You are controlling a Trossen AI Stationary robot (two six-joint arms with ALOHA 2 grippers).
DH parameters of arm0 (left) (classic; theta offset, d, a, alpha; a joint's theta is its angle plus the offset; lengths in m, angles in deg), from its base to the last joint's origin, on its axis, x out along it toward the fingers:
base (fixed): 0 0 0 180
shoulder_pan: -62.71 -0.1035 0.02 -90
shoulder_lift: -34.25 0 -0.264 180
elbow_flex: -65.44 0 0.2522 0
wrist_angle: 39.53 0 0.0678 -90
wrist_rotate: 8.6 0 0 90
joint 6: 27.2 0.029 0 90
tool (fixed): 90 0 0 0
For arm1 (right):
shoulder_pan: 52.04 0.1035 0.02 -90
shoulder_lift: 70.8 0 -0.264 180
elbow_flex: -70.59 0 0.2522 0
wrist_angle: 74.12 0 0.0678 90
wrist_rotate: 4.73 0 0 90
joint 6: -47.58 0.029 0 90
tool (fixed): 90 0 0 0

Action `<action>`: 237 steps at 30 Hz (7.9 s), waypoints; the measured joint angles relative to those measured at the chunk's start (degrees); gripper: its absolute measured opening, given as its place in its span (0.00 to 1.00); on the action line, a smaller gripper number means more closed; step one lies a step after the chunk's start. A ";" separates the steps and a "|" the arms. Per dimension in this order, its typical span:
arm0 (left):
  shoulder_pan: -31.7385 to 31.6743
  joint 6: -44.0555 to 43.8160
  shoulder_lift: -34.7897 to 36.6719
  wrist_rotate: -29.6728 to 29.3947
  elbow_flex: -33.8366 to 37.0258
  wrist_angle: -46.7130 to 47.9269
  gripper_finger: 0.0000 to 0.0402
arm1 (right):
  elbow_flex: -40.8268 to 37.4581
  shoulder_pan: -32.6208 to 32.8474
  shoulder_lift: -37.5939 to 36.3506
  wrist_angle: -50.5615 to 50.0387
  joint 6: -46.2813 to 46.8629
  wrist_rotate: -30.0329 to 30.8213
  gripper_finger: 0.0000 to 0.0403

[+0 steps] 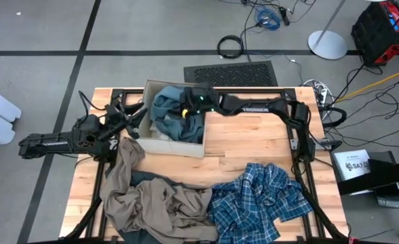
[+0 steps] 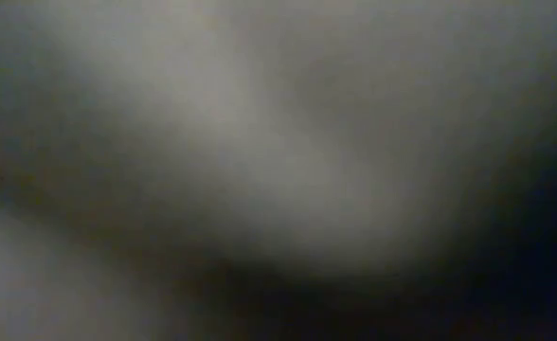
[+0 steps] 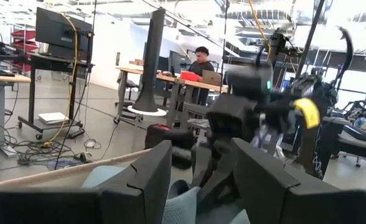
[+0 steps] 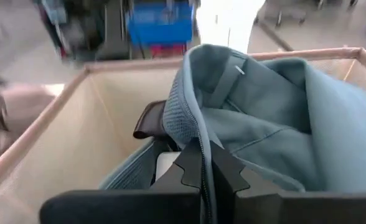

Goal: Sort clothes
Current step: Put the gray jeans into the white laundry bin, then put the blue long sleeve into the white laundry bin

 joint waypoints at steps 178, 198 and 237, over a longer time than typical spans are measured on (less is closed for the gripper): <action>-9.73 9.03 -45.79 18.12 -47.56 49.01 0.41 | -56.02 -10.24 -27.45 -22.91 22.21 9.54 0.52; -9.31 10.61 -45.81 18.40 -47.56 48.92 0.41 | -43.80 6.04 -52.70 -50.44 36.77 10.48 0.52; -7.61 6.76 -45.86 20.91 -47.58 45.14 0.41 | -32.85 36.23 -41.77 -55.74 38.16 20.06 0.01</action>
